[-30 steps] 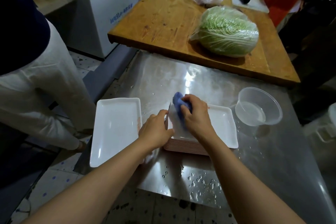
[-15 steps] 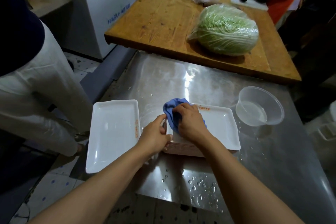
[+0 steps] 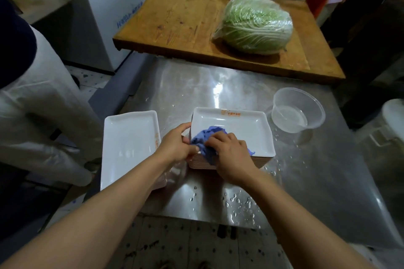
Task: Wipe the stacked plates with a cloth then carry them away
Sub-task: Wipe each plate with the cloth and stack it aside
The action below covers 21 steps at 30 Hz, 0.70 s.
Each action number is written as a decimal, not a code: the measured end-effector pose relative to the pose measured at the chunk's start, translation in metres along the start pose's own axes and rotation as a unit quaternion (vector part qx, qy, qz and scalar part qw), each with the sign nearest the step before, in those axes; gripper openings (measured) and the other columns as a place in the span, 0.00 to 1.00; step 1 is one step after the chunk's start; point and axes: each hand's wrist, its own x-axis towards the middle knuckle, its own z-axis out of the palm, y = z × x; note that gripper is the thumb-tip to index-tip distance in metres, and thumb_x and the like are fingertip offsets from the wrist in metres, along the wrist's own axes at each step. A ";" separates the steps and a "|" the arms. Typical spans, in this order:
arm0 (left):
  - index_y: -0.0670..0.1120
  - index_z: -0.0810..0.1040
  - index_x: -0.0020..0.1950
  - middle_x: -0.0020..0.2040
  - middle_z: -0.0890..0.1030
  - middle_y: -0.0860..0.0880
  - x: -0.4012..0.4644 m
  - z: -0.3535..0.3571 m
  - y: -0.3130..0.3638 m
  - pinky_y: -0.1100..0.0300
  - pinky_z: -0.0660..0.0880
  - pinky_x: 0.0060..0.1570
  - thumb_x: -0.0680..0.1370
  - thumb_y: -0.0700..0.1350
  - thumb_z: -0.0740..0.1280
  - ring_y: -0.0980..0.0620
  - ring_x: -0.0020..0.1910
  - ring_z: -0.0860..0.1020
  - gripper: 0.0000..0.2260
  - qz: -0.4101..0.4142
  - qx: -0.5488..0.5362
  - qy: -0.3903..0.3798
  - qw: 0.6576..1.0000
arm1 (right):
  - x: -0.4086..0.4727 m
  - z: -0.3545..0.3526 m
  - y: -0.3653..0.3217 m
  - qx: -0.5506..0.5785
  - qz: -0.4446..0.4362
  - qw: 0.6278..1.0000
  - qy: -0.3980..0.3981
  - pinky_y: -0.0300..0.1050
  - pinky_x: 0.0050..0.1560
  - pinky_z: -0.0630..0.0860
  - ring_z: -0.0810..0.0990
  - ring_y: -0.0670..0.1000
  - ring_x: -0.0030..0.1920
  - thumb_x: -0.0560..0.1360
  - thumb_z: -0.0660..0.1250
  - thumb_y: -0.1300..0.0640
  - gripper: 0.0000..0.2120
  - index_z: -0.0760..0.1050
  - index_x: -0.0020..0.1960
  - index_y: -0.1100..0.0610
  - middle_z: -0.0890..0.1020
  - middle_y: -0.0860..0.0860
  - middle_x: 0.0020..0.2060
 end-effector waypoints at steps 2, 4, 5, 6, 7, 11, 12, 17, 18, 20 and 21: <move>0.52 0.68 0.70 0.36 0.76 0.47 0.000 0.004 0.002 0.58 0.76 0.31 0.71 0.31 0.68 0.49 0.32 0.76 0.31 -0.016 0.011 0.018 1.000 | -0.009 -0.006 0.014 -0.022 0.025 0.999 0.005 0.45 0.47 0.55 0.68 0.53 0.57 0.74 0.63 0.56 0.14 0.72 0.59 0.48 0.72 0.48 0.57; 0.54 0.68 0.68 0.38 0.76 0.49 0.002 0.009 0.002 0.59 0.74 0.31 0.71 0.31 0.66 0.48 0.36 0.77 0.30 -0.025 0.038 0.046 0.998 | -0.018 -0.015 0.031 -0.040 0.063 0.997 0.002 0.45 0.49 0.56 0.69 0.51 0.57 0.73 0.63 0.58 0.14 0.72 0.58 0.48 0.72 0.46 0.57; 0.55 0.68 0.67 0.39 0.76 0.48 0.003 0.011 0.003 0.60 0.73 0.33 0.71 0.32 0.65 0.48 0.37 0.76 0.29 -0.025 0.048 0.057 0.997 | -0.022 -0.019 0.040 -0.048 0.078 0.996 0.001 0.46 0.51 0.57 0.69 0.51 0.57 0.72 0.63 0.58 0.13 0.73 0.56 0.48 0.72 0.46 0.56; 0.54 0.68 0.66 0.40 0.76 0.47 0.004 0.012 0.003 0.60 0.72 0.34 0.70 0.32 0.64 0.48 0.38 0.76 0.28 -0.026 0.058 0.064 0.996 | -0.027 -0.022 0.046 -0.059 0.091 0.994 0.001 0.46 0.52 0.58 0.69 0.51 0.57 0.72 0.63 0.58 0.12 0.73 0.55 0.49 0.72 0.46 0.56; 0.54 0.68 0.65 0.42 0.77 0.45 0.006 0.013 0.004 0.60 0.72 0.34 0.70 0.33 0.63 0.48 0.38 0.75 0.27 -0.028 0.068 0.069 0.995 | -0.031 -0.025 0.052 -0.072 0.102 0.992 0.002 0.46 0.53 0.58 0.69 0.51 0.57 0.73 0.62 0.57 0.11 0.73 0.54 0.49 0.73 0.47 0.56; 0.53 0.67 0.61 0.37 0.75 0.46 0.008 0.013 0.008 0.59 0.71 0.32 0.70 0.31 0.63 0.47 0.36 0.75 0.25 -0.040 0.085 0.068 0.993 | -0.034 -0.030 0.066 -0.090 0.129 0.988 0.012 0.45 0.52 0.60 0.70 0.52 0.58 0.73 0.63 0.56 0.08 0.74 0.51 0.52 0.73 0.49 0.56; 0.53 0.67 0.61 0.36 0.75 0.46 0.008 0.013 0.008 0.59 0.70 0.31 0.70 0.31 0.62 0.47 0.36 0.75 0.25 -0.045 0.080 0.061 0.994 | -0.031 -0.031 0.068 -0.096 0.131 0.986 0.019 0.45 0.52 0.61 0.70 0.54 0.57 0.74 0.62 0.55 0.07 0.74 0.52 0.54 0.73 0.50 0.56; 0.53 0.67 0.60 0.34 0.73 0.44 0.009 0.011 0.008 0.59 0.67 0.29 0.70 0.29 0.62 0.46 0.35 0.73 0.25 -0.052 0.060 0.042 0.996 | 0.007 -0.032 0.080 -0.124 0.136 0.981 0.065 0.47 0.54 0.64 0.71 0.57 0.58 0.78 0.59 0.56 0.12 0.74 0.58 0.60 0.74 0.56 0.58; 0.53 0.67 0.60 0.34 0.72 0.43 0.009 0.011 0.008 0.59 0.66 0.28 0.69 0.28 0.62 0.46 0.34 0.72 0.25 -0.052 0.056 0.040 0.996 | 0.016 -0.030 0.081 -0.116 0.144 0.980 0.075 0.47 0.55 0.63 0.70 0.57 0.60 0.79 0.58 0.56 0.14 0.73 0.61 0.60 0.73 0.56 0.60; 0.53 0.67 0.59 0.33 0.72 0.43 0.010 0.011 0.006 0.60 0.66 0.27 0.69 0.28 0.62 0.46 0.33 0.72 0.25 -0.052 0.048 0.039 0.997 | 0.030 -0.025 0.078 -0.100 0.166 0.977 0.083 0.47 0.59 0.61 0.67 0.57 0.62 0.80 0.54 0.55 0.16 0.70 0.65 0.59 0.71 0.56 0.63; 0.53 0.67 0.59 0.32 0.72 0.44 0.010 0.010 0.005 0.61 0.66 0.26 0.69 0.28 0.62 0.47 0.32 0.72 0.25 -0.051 0.045 0.039 0.997 | 0.036 -0.021 0.073 -0.091 0.175 0.977 0.086 0.48 0.60 0.60 0.66 0.57 0.62 0.80 0.54 0.56 0.16 0.69 0.66 0.58 0.70 0.57 0.63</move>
